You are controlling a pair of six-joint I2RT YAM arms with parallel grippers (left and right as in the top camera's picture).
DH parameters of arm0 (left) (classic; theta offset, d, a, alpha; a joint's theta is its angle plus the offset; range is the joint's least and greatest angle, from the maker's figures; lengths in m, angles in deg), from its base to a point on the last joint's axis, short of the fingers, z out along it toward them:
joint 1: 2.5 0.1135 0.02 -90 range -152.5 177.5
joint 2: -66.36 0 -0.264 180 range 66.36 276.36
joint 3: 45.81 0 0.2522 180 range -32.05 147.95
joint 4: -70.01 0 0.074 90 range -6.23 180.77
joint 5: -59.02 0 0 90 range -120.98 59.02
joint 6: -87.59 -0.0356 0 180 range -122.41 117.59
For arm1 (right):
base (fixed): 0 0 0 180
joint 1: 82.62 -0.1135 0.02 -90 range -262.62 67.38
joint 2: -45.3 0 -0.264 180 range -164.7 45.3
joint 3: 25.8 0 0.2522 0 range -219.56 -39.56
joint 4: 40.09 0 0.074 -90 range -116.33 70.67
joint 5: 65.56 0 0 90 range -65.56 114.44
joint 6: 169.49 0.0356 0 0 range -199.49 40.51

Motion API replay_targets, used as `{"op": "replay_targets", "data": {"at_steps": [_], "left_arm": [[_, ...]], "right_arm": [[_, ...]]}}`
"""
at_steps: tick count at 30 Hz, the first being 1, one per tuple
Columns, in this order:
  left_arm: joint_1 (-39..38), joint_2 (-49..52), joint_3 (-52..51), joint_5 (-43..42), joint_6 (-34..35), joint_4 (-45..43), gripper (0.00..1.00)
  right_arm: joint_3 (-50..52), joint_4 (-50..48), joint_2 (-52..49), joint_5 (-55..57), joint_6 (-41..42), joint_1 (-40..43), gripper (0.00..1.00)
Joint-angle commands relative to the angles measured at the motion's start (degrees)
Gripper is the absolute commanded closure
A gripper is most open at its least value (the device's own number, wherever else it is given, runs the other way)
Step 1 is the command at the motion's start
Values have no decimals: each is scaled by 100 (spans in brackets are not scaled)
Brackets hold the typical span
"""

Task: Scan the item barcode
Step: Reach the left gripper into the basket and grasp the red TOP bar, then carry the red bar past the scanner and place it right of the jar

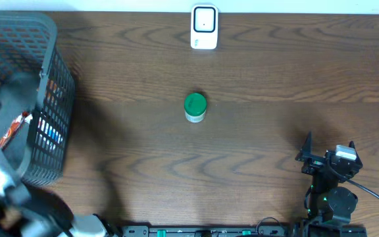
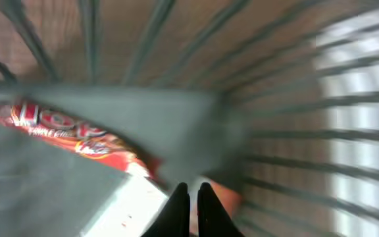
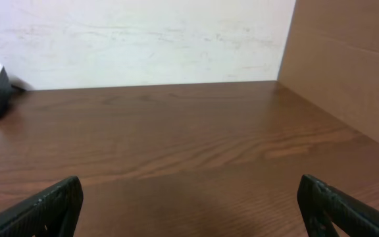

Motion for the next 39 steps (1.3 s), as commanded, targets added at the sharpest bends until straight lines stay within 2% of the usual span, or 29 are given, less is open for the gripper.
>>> {"op": "replay_targets", "data": {"at_steps": [1,4,5,6,7,11,25,37,39], "left_arm": [[-42,-935,61,-629,-214,138,93],[-227,-1541,59,-494,-223,197,93],[-271,-1641,59,-310,-216,201,77],[-297,-1709,59,-48,-127,247,51],[-299,-1714,59,181,22,361,31],[-299,-1320,-68,614,214,734,18],[-297,1657,-175,564,1790,813,9],[-151,2568,-175,586,1884,348,7],[-70,2636,-175,584,1880,352,17]], "right_arm": [[9,17,15,13,-70,-59,1],[9,20,15,13,-70,-59,1],[9,17,15,13,-68,-59,1],[9,17,15,13,-70,-59,1],[9,17,15,13,-68,-59,1],[9,17,15,13,-68,-59,1],[9,20,15,13,-68,-59,1],[9,17,15,13,-68,-59,1],[9,17,15,13,-70,-59,1]]}}
